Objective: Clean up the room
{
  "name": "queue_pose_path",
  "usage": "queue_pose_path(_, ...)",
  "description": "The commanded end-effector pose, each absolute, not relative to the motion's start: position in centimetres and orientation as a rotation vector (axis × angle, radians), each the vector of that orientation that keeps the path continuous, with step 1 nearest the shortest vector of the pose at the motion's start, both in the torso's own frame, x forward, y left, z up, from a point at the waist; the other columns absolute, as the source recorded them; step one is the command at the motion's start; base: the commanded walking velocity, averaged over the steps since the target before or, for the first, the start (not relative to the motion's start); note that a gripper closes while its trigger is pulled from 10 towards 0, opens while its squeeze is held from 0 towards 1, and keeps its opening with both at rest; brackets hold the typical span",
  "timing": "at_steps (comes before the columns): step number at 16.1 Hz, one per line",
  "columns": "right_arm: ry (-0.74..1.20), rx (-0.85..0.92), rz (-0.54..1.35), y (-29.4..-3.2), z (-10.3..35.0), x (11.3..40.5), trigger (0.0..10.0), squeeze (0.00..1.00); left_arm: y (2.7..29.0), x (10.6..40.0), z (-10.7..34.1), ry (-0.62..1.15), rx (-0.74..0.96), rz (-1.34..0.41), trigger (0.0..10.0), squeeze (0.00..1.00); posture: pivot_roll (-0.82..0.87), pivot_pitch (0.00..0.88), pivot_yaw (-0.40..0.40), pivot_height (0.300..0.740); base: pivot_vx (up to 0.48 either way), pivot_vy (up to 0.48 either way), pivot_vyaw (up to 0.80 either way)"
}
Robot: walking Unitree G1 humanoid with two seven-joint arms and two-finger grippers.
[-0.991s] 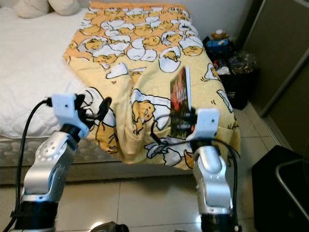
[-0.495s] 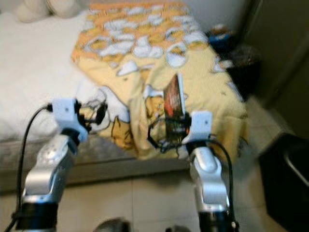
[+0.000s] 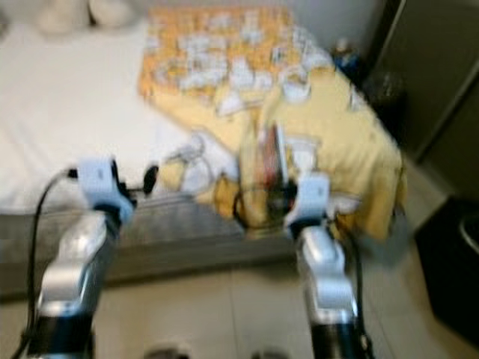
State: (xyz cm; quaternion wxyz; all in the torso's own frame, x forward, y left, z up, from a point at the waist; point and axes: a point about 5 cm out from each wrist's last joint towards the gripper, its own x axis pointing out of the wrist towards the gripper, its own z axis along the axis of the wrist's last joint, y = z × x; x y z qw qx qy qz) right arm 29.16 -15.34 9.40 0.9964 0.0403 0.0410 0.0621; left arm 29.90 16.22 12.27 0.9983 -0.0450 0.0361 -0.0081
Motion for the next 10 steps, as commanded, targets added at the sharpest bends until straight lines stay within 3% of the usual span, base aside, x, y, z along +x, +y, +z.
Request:
queue_pose_path(1,0.032,0.087,0.169,-14.0,10.5,29.9,0.0,0.00,17.3,29.7,12.0,0.073,-0.086,0.033,10.0,0.00,-0.07,0.000,0.024,0.740,0.000,0.480,0.77)
queue_pose_path(5,0.028,0.079,0.190,-13.7,10.7,30.6,0.0,0.00,17.2,29.7,12.4,0.040,-0.041,0.010,10.0,0.00,-0.06,0.000,0.019,0.740,0.000,0.000,0.67)
queue_pose_path(6,0.019,0.079,0.184,-13.7,10.9,30.4,0.0,0.00,17.5,29.3,12.6,0.028,-0.024,0.012,10.0,0.00,-0.05,0.000,0.020,0.740,0.472,0.000,0.66)
queue_pose_path(10,0.113,0.027,0.188,-15.5,8.8,25.5,0.0,0.00,18.4,24.8,12.2,0.084,0.037,-0.038,10.0,0.00,-0.03,0.000,0.005,0.740,0.430,0.127,0.66)
